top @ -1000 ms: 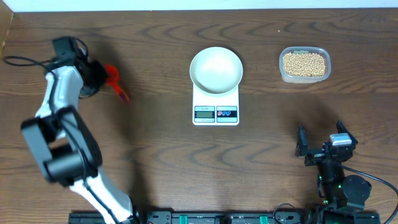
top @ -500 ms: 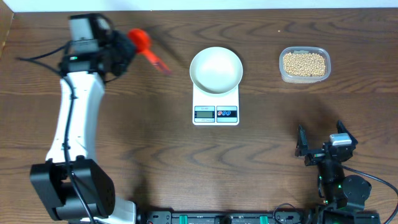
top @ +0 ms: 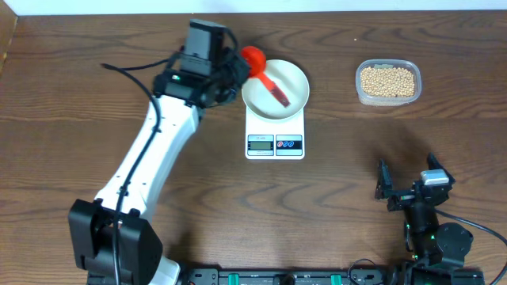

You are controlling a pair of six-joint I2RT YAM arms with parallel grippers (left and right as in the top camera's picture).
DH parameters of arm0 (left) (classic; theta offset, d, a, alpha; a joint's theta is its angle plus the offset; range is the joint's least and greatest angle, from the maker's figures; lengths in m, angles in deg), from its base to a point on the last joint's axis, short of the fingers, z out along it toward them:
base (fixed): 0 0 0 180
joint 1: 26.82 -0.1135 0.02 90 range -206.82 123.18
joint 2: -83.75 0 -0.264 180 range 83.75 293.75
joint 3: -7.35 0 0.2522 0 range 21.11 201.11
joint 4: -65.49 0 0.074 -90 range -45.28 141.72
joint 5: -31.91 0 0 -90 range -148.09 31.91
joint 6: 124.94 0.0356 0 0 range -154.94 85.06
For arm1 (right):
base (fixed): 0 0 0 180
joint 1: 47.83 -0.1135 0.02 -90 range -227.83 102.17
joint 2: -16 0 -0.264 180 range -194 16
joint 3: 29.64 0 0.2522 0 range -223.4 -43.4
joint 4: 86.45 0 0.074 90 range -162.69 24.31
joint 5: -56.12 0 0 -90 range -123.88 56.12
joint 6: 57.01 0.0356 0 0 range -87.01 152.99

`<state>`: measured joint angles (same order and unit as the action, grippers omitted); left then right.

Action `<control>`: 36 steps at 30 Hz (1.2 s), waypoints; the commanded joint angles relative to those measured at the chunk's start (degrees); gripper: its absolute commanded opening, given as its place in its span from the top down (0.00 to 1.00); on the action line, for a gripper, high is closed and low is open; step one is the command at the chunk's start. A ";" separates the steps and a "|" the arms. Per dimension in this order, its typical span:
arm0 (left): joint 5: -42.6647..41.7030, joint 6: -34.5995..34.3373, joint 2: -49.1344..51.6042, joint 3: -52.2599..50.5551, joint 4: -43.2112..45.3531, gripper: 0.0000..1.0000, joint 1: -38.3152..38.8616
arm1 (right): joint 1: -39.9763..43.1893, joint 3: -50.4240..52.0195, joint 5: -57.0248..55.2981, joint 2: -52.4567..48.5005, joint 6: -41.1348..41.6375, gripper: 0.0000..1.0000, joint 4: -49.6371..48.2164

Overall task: Scoop item into bowl and weigh 50g on scale
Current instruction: 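Lift the red scoop and carry it right toward the bowl, then move the right gripper toward the scoop held by the left gripper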

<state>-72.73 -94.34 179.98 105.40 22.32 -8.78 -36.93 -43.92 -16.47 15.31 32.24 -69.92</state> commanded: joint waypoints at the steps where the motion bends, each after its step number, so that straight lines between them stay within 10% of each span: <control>1: 4.02 -2.25 -0.42 0.33 1.66 0.93 2.21 | -0.46 0.20 1.20 0.28 8.94 0.01 0.02; 13: 5.07 -2.25 -0.39 0.33 4.70 0.93 3.65 | -0.44 -7.39 13.81 -7.08 16.39 0.01 -4.26; 36: 5.07 -2.47 -0.39 0.33 5.38 0.93 3.63 | -0.46 -45.33 41.00 -68.63 16.63 0.01 -3.17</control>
<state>-68.42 -96.48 179.98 105.40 27.54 -5.28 -36.95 -85.80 18.18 -49.62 48.09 -73.09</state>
